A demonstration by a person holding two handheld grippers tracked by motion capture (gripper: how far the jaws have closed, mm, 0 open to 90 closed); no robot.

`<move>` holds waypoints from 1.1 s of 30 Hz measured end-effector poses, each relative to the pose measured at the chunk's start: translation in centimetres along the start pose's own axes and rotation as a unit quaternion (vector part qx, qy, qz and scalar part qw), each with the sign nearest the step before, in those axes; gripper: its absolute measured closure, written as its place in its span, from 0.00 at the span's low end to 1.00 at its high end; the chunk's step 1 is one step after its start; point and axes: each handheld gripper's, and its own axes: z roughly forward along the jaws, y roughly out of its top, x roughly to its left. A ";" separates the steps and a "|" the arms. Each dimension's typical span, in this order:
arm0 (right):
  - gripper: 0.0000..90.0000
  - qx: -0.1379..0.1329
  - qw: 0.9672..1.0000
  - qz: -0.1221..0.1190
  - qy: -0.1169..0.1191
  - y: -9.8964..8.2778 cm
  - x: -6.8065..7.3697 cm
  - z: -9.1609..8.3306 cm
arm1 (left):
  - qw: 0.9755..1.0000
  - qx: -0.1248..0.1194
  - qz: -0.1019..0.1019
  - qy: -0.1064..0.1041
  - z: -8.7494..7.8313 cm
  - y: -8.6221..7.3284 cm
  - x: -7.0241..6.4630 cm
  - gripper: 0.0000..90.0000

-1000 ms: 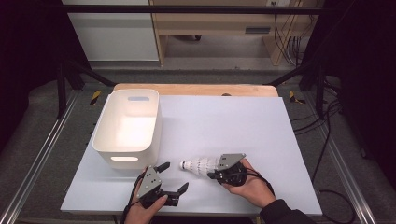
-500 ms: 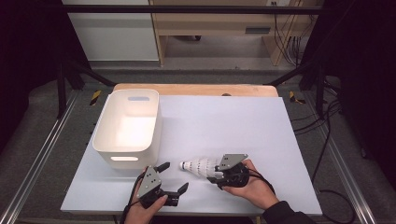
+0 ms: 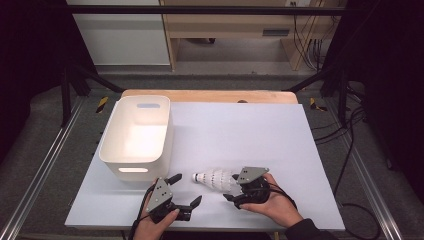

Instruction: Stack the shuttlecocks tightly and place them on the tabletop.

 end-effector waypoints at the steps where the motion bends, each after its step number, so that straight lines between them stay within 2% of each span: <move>1: 0.30 -0.002 1.000 0.000 -0.001 0.0 0.0 0.0 | 1.000 0.000 0.000 0.000 0.0 0.0 0.0 0.04; 11: 0.20 -0.004 1.000 0.015 -0.017 0.0 -0.2 -0.2 | 1.000 0.000 -0.001 0.001 0.0 0.0 0.0 0.04; 22: 0.19 -0.012 0.999 0.033 -0.031 0.0 -0.4 -0.8 | 1.000 0.000 0.000 0.001 0.0 0.0 0.0 0.04; 30: 0.18 -0.029 0.997 0.049 -0.047 -0.1 -0.5 -1.7 | 1.000 -0.003 -0.002 0.004 -0.2 0.0 0.2 0.04; 33: 0.16 -0.050 0.995 0.066 -0.060 -0.2 -0.7 -2.5 | 1.000 -0.007 -0.004 0.005 -0.3 0.1 0.2 0.04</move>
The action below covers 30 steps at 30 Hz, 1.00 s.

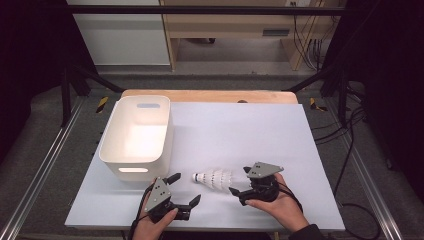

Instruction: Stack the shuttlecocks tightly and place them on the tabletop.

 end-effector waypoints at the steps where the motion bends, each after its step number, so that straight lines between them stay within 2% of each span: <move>1: 0.16 -0.006 1.000 0.004 -0.005 0.0 -0.1 -0.2 | 1.000 0.000 0.000 0.000 0.0 0.0 0.0 0.04; 6: 0.12 -0.037 0.998 0.030 -0.031 -0.2 -0.8 -1.4 | 1.000 -0.006 -0.001 -0.001 -0.2 0.2 0.0 0.04; 9: 0.10 -0.059 0.996 0.054 -0.044 -0.4 -1.5 -2.1 | 1.000 -0.009 -0.003 -0.003 -0.3 0.3 0.0 0.04; 12: 0.09 -0.074 0.994 0.065 -0.053 -0.5 -1.9 -2.5 | 1.000 -0.010 -0.003 -0.003 -0.4 0.3 0.0 0.04; 16: 0.08 -0.100 0.991 0.068 -0.059 -0.8 -2.4 -3.3 | 1.000 -0.011 -0.004 -0.009 -0.4 0.3 0.0 0.04; 21: 0.08 -0.135 0.985 0.084 -0.061 -1.4 -2.8 -3.9 | 1.000 -0.012 -0.003 -0.014 -0.4 0.4 -0.2 0.03; 26: 0.07 -0.149 0.983 0.085 -0.059 -1.9 -3.1 -4.3 | 1.000 -0.016 -0.004 -0.015 -0.5 0.4 -0.2 0.03; 30: 0.08 -0.160 0.981 0.086 -0.074 -2.5 -3.4 -5.0 | 1.000 -0.018 -0.006 -0.015 -0.6 0.5 -0.1 0.03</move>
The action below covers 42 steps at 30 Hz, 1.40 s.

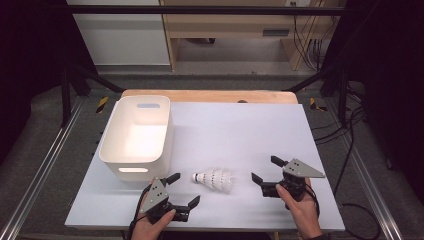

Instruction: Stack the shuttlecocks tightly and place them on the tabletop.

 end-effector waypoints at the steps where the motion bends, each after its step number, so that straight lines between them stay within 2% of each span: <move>1: 0.08 -0.006 1.000 0.000 -0.007 -0.2 -0.3 -0.3 | 1.000 -0.001 0.000 0.000 0.0 0.0 0.0 0.03; 8: 0.08 -0.026 0.999 0.003 -0.025 -0.7 -1.1 -1.6 | 1.000 -0.003 0.003 -0.004 -0.1 0.2 0.1 0.03; 19: 0.08 -0.045 0.997 -0.018 -0.053 -1.7 -1.5 -1.8 | 1.000 -0.002 0.001 -0.010 -0.1 0.3 0.0 0.03; 21: 0.08 -0.049 0.997 -0.016 -0.057 -1.7 -1.5 -2.0 | 1.000 0.000 0.003 -0.012 -0.1 0.3 0.0 0.03; 27: 0.06 -0.063 0.995 -0.035 -0.069 -2.0 -1.4 -2.0 | 1.000 0.009 0.007 -0.012 0.1 0.4 -0.1 0.03; 34: 0.06 -0.071 0.995 -0.036 -0.064 -1.9 -1.3 -2.2 | 0.999 0.029 0.019 -0.025 0.8 1.4 -0.3 0.03; 38: 0.06 -0.062 0.995 -0.043 -0.061 -2.1 -1.1 -2.1 | 0.997 0.053 0.045 -0.026 1.3 2.0 -0.4 0.03; 42: 0.06 -0.053 0.996 -0.045 -0.054 -2.1 -1.0 -2.0 | 0.996 0.062 0.047 -0.035 1.7 2.7 -0.3 0.03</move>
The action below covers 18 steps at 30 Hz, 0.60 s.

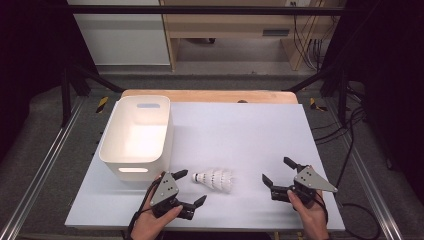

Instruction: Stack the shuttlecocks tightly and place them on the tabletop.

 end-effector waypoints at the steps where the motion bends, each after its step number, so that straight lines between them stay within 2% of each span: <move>1: 0.06 0.002 1.000 0.001 0.002 0.0 0.0 0.0 | 1.000 0.001 -0.002 -0.003 0.1 0.2 0.1 0.03; 6: 0.06 0.000 1.000 0.000 0.007 0.1 0.0 0.1 | 1.000 0.008 -0.014 -0.006 0.7 1.4 0.5 0.03; 12: 0.06 -0.001 1.000 0.001 0.005 0.1 -0.1 -0.1 | 0.999 0.035 0.008 -0.019 1.9 2.5 0.8 0.03; 18: 0.07 -0.002 1.000 0.004 0.000 0.2 -0.6 -0.4 | 0.997 0.070 0.033 -0.031 3.1 3.1 1.2 0.03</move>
